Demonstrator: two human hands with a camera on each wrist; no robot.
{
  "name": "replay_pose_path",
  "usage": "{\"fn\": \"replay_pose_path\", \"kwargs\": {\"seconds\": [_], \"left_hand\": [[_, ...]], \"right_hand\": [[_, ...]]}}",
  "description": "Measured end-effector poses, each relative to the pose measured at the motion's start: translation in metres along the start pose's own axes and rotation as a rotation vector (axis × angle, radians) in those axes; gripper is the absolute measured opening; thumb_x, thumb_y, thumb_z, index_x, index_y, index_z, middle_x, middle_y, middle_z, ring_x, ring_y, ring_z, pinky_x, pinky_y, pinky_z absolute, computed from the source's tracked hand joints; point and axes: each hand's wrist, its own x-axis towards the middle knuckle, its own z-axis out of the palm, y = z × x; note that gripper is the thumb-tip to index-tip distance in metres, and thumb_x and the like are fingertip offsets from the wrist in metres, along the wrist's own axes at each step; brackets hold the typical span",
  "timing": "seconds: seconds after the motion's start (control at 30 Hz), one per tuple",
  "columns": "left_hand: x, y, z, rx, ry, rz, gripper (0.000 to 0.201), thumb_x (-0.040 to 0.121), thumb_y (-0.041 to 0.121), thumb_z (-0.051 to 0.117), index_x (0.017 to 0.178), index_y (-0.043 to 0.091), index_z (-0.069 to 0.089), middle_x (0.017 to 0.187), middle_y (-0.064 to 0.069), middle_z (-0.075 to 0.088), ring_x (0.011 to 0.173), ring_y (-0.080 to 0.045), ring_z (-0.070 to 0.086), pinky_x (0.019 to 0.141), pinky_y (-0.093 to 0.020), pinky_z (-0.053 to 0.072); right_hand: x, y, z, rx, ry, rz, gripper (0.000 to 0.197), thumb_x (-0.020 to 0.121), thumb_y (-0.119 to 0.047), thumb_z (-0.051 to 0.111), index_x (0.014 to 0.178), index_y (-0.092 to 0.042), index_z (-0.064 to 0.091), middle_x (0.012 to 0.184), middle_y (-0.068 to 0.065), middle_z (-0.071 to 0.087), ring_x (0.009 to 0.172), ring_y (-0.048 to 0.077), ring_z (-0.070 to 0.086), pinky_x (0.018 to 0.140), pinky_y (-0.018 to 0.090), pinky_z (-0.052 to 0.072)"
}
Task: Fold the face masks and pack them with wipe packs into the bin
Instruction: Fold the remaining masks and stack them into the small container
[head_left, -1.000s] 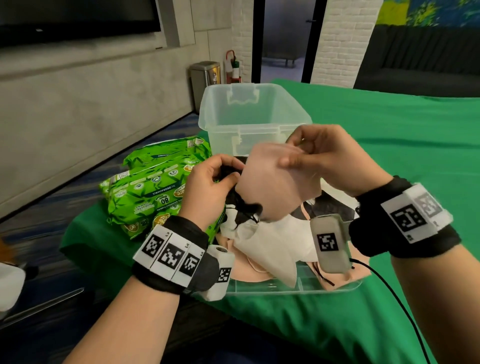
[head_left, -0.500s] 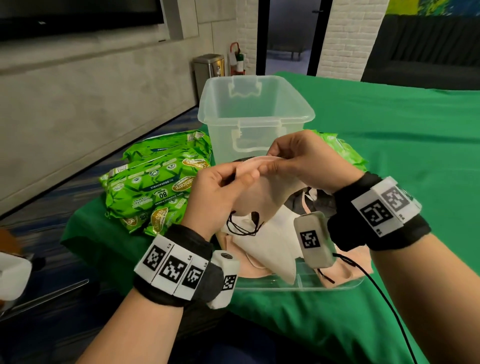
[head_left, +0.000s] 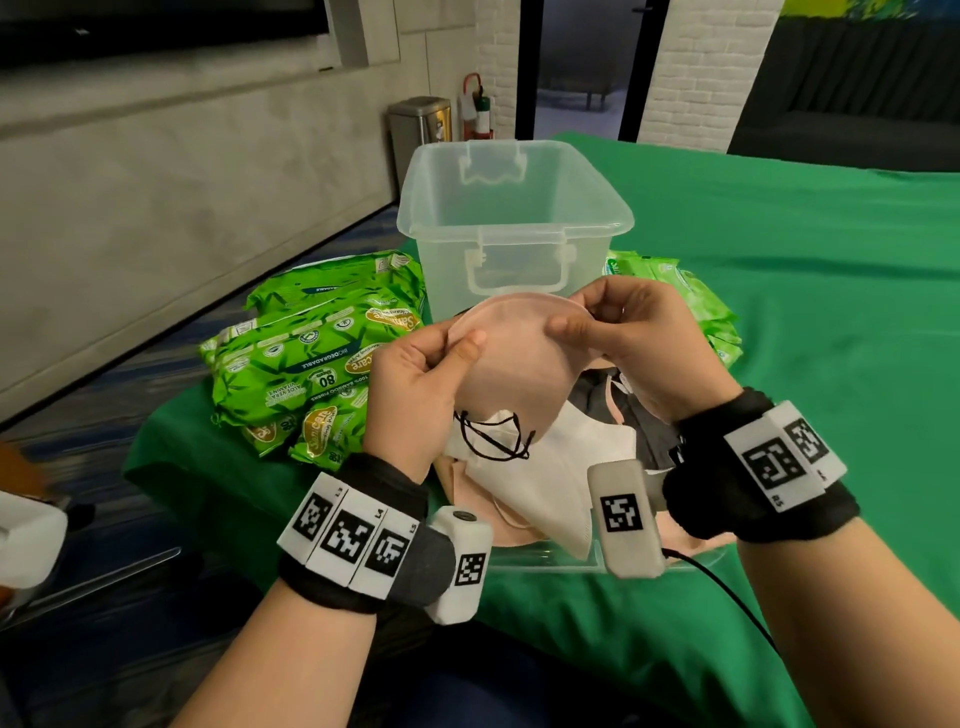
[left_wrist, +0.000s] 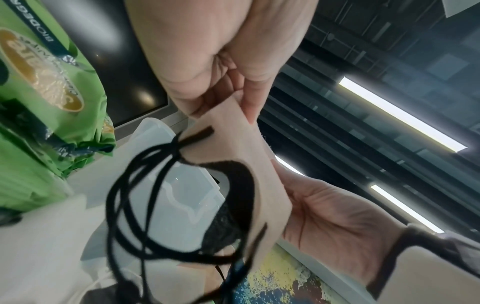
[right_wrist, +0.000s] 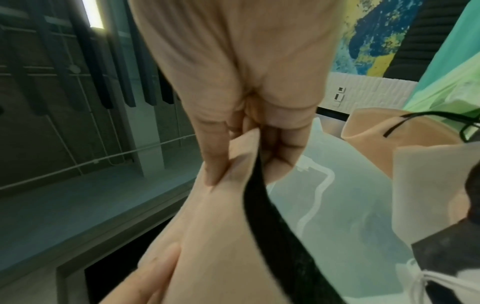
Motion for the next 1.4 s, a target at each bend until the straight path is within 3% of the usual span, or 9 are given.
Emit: {"fn": "replay_pose_path", "kwargs": {"seconds": [0.2,0.33,0.47,0.67,0.83,1.0,1.13,1.23,1.4], "left_hand": [[0.000,0.004,-0.001,-0.084,-0.113,-0.036,0.050,0.074,0.002,0.064,0.112,0.033,0.052,0.085,-0.003,0.070,0.084,-0.012,0.065,0.082,-0.027,0.052],[0.000,0.002,-0.002,0.046,-0.167,-0.019,0.036,0.071,0.006,0.064,0.089,0.037,0.062,0.078,-0.017,0.066,0.078,-0.018,0.060,0.076,-0.032,0.047],[-0.001,-0.002,-0.001,0.101,-0.249,-0.044,0.033,0.077,-0.012,0.063,0.070,0.020,0.062,0.064,0.015,0.066,0.067,0.004,0.059,0.072,-0.011,0.046],[-0.003,-0.003,-0.002,0.119,-0.188,-0.083,0.034,0.080,-0.011,0.061,0.081,0.023,0.067,0.083,0.014,0.070,0.082,0.004,0.065,0.081,-0.013,0.047],[-0.006,-0.001,0.000,0.173,-0.224,-0.085,0.032,0.074,-0.001,0.070,0.080,0.030,0.069,0.082,0.018,0.071,0.091,-0.006,0.066,0.095,-0.034,0.049],[-0.004,-0.004,-0.007,0.094,-0.043,-0.095,0.034,0.078,-0.006,0.066,0.082,0.028,0.068,0.080,0.016,0.072,0.088,-0.005,0.066,0.092,-0.034,0.051],[-0.006,-0.007,-0.010,0.058,0.000,-0.097,0.032,0.078,-0.006,0.066,0.084,0.025,0.067,0.079,0.019,0.071,0.087,0.001,0.064,0.086,-0.022,0.049],[-0.008,-0.011,-0.012,0.063,0.025,-0.090,0.030,0.080,-0.006,0.065,0.083,0.023,0.065,0.084,0.011,0.070,0.087,-0.006,0.063,0.085,-0.026,0.049],[-0.009,-0.014,-0.015,0.078,0.080,-0.075,0.029,0.082,-0.007,0.061,0.083,0.022,0.065,0.086,0.009,0.068,0.081,0.001,0.062,0.081,-0.020,0.050]], "right_hand": [[0.000,0.000,0.003,-0.096,-0.048,-0.058,0.022,0.067,0.013,0.072,0.068,-0.002,0.057,0.051,-0.006,0.063,0.046,0.004,0.058,0.045,0.014,0.044],[0.004,0.002,0.007,-0.204,-0.071,-0.107,0.028,0.062,0.011,0.077,0.070,-0.008,0.058,0.057,-0.002,0.064,0.052,0.006,0.056,0.050,0.015,0.045],[0.001,0.006,0.008,-0.303,-0.006,-0.143,0.037,0.063,-0.005,0.082,0.088,-0.015,0.057,0.061,0.009,0.057,0.053,0.011,0.046,0.050,0.018,0.038],[0.000,0.006,0.004,-0.149,-0.037,-0.071,0.029,0.068,0.006,0.074,0.086,-0.010,0.058,0.072,0.035,0.057,0.066,0.024,0.052,0.061,0.030,0.046],[0.001,0.010,0.010,-0.235,0.025,-0.094,0.026,0.070,0.002,0.076,0.082,-0.015,0.060,0.054,0.000,0.060,0.048,0.006,0.051,0.050,0.017,0.043],[-0.008,0.019,0.007,-0.354,-0.193,0.031,0.051,0.064,-0.006,0.082,0.104,-0.019,0.053,0.078,0.022,0.069,0.063,0.029,0.061,0.058,0.039,0.051],[-0.018,0.023,0.005,-0.355,-0.265,0.082,0.044,0.068,0.007,0.075,0.104,-0.008,0.055,0.071,0.009,0.068,0.052,0.020,0.062,0.058,0.033,0.054],[-0.020,0.019,-0.005,-0.309,-0.197,0.098,0.028,0.075,0.005,0.070,0.094,-0.011,0.057,0.062,0.005,0.068,0.045,0.012,0.059,0.049,0.019,0.049],[-0.002,0.015,-0.052,-0.537,0.141,0.073,0.010,0.081,-0.016,0.069,0.088,-0.014,0.062,0.080,0.012,0.067,0.055,0.010,0.055,0.057,0.022,0.042]]}}
